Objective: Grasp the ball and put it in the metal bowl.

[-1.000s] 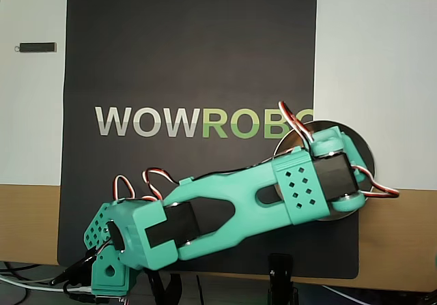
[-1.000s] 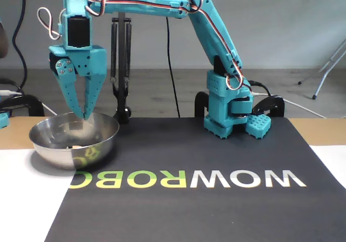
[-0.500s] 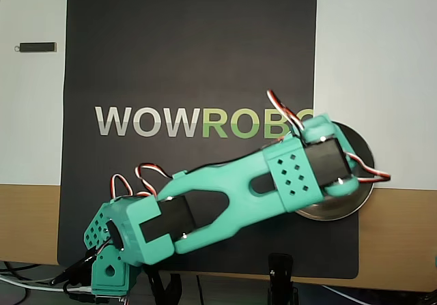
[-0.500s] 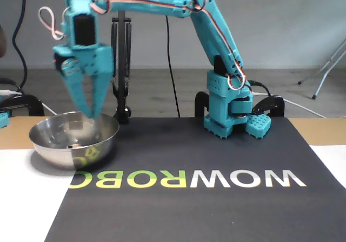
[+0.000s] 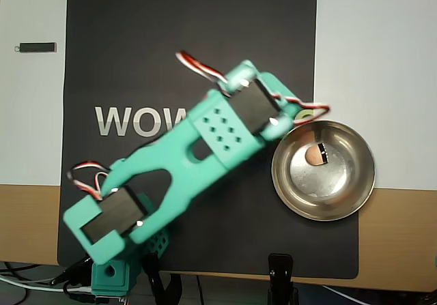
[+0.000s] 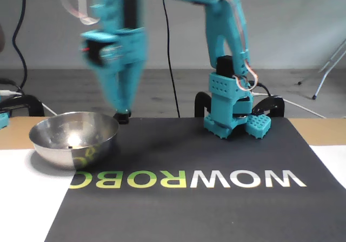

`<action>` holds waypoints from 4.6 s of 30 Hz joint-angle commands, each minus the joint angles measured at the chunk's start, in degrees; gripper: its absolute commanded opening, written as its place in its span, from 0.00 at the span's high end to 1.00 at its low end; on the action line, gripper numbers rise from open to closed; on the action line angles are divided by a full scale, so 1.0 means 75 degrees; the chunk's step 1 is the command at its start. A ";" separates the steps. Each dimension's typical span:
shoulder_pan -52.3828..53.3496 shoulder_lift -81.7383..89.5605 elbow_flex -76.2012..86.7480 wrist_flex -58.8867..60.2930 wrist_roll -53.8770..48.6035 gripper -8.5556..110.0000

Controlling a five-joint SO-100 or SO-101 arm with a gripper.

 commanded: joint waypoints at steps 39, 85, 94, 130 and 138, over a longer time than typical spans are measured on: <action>-0.6352 0.2203 0.2355 -0.0059 0.0598 0.93; -0.6328 1.0312 1.0230 -0.5566 0.1793 0.93; -0.6328 1.2879 1.2234 -0.6199 0.1734 0.93; -0.6152 1.5832 1.5176 -0.6234 0.1723 0.93; -0.6152 1.5832 1.5176 -0.6234 0.1723 0.93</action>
